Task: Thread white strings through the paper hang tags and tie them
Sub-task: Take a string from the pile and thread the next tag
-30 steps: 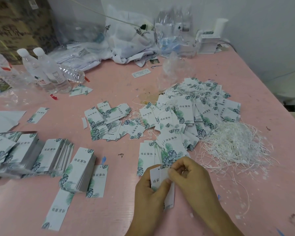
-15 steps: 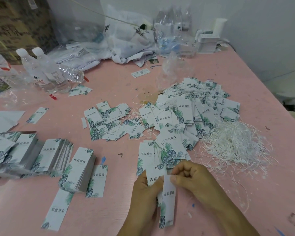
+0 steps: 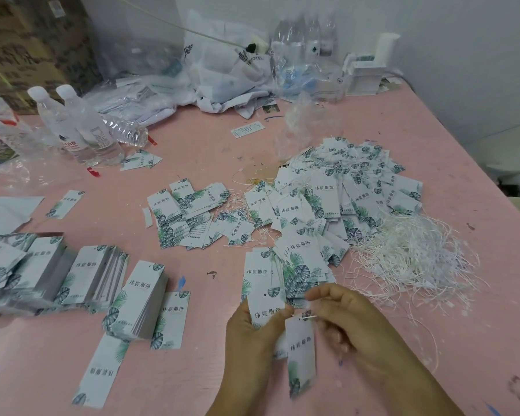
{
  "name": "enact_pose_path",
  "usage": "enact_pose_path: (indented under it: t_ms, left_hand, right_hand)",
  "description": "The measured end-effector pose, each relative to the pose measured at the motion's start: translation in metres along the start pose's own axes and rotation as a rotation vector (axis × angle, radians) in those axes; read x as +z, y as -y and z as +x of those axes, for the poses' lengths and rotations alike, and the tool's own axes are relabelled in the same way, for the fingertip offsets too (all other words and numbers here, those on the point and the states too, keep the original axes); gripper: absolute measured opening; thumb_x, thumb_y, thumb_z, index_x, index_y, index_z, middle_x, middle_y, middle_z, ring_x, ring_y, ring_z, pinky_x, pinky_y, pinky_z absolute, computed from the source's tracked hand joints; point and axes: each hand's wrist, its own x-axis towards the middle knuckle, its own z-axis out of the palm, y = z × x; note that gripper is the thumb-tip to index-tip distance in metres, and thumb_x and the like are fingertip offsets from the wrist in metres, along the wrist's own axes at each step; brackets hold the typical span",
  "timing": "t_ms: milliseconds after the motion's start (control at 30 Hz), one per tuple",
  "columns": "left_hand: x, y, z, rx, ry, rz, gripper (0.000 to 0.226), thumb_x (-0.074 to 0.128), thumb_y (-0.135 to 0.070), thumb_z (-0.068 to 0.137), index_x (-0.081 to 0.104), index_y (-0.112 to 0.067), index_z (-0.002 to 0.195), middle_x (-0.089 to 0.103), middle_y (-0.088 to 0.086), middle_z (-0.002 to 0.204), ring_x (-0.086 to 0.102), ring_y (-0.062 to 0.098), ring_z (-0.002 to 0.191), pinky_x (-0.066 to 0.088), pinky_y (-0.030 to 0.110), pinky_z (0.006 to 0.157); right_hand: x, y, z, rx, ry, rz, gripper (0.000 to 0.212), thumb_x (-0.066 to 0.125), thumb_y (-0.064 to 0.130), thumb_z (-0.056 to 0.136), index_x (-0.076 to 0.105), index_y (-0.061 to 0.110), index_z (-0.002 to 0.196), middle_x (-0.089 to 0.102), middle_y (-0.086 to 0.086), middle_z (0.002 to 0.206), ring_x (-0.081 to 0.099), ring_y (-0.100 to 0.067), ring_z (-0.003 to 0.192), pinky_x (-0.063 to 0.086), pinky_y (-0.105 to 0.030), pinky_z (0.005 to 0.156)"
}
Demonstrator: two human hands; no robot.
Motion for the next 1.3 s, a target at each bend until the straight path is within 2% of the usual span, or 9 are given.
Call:
enact_pose_path:
  t_ms: [167,267,367,500,567,633,700,933,1300]
  left_hand:
    - [-0.004,-0.005,0.004,-0.067,-0.114,-0.121,0.03,0.086,-0.009,0.066,0.077,-0.019,0.093,0.076,0.017,0.097,0.074,0.029,0.08,0.058,0.035,0.061]
    - [-0.005,-0.008,0.005,-0.09,-0.139,-0.181,0.026,0.082,-0.015,0.059,0.077,-0.017,0.085,0.074,0.024,0.089,0.072,0.031,0.072,0.058,0.037,0.06]
    - [-0.001,-0.009,0.003,-0.091,-0.125,-0.193,0.035,0.081,-0.012,0.061,0.074,-0.009,0.096,0.073,0.025,0.085,0.071,0.03,0.07,0.058,0.037,0.06]
    - [0.007,-0.012,0.001,-0.09,-0.067,-0.201,0.029,0.079,-0.005,0.069,0.072,-0.003,0.098,0.072,0.028,0.085,0.071,0.031,0.069,0.058,0.037,0.059]
    - [0.009,-0.013,0.0,-0.082,-0.05,-0.218,0.028,0.081,-0.002,0.069,0.074,-0.005,0.096,0.073,0.026,0.089,0.071,0.033,0.074,0.059,0.036,0.061]
    - [0.011,-0.014,-0.002,-0.064,-0.034,-0.232,0.032,0.077,-0.003,0.069,0.075,-0.008,0.101,0.074,0.022,0.099,0.072,0.034,0.086,0.06,0.036,0.068]
    - [0.011,-0.013,-0.003,-0.057,-0.038,-0.245,0.038,0.074,-0.004,0.07,0.073,-0.007,0.108,0.073,0.021,0.106,0.072,0.036,0.092,0.06,0.038,0.071]
    - [0.011,-0.01,-0.005,0.013,-0.094,-0.025,0.024,0.075,-0.008,0.079,0.075,-0.022,0.099,0.076,0.012,0.099,0.074,0.032,0.09,0.059,0.036,0.068]
    - [0.01,-0.013,-0.007,0.072,-0.111,0.089,0.023,0.057,-0.016,0.078,0.074,-0.024,0.091,0.076,0.01,0.091,0.074,0.027,0.082,0.058,0.03,0.064]
  right_hand:
    - [-0.018,0.021,-0.008,-0.017,-0.064,0.341,0.027,0.066,0.012,0.074,0.066,0.001,0.099,0.056,-0.009,0.061,0.041,-0.009,0.039,0.031,-0.015,0.031]
    - [-0.021,0.032,-0.016,-0.066,-0.121,0.352,0.029,0.063,0.009,0.074,0.063,-0.001,0.101,0.056,-0.008,0.062,0.037,-0.006,0.036,0.029,-0.014,0.03]
    - [-0.01,0.032,-0.019,-0.144,-0.129,0.334,0.028,0.062,0.009,0.074,0.063,-0.004,0.099,0.056,-0.009,0.063,0.033,-0.004,0.035,0.027,-0.013,0.03]
    - [0.02,0.018,-0.02,-0.225,-0.167,-0.031,0.011,0.066,0.014,0.086,0.072,0.022,0.087,0.061,0.002,0.063,0.044,-0.009,0.043,0.034,-0.016,0.038]
    - [0.028,0.01,-0.018,-0.326,-0.267,-0.346,0.013,0.069,0.019,0.089,0.072,0.032,0.09,0.065,0.008,0.078,0.059,-0.009,0.064,0.046,-0.015,0.057]
    - [0.032,0.007,-0.018,-0.405,-0.262,-0.535,0.013,0.073,0.022,0.085,0.072,0.034,0.09,0.061,0.014,0.098,0.06,-0.004,0.093,0.045,-0.011,0.079]
    - [0.034,0.004,-0.017,-0.426,-0.248,-0.613,0.014,0.075,0.017,0.083,0.072,0.031,0.086,0.061,0.018,0.1,0.059,-0.005,0.1,0.045,-0.016,0.085]
    - [0.037,-0.001,-0.016,-0.463,-0.338,-0.68,0.014,0.074,0.022,0.083,0.069,0.029,0.072,0.064,0.015,0.082,0.062,-0.009,0.087,0.048,-0.025,0.075]
    - [0.041,-0.018,-0.011,-0.649,-0.397,-0.721,0.008,0.066,0.027,0.087,0.066,0.03,0.08,0.06,0.016,0.079,0.062,-0.006,0.072,0.049,-0.027,0.063]
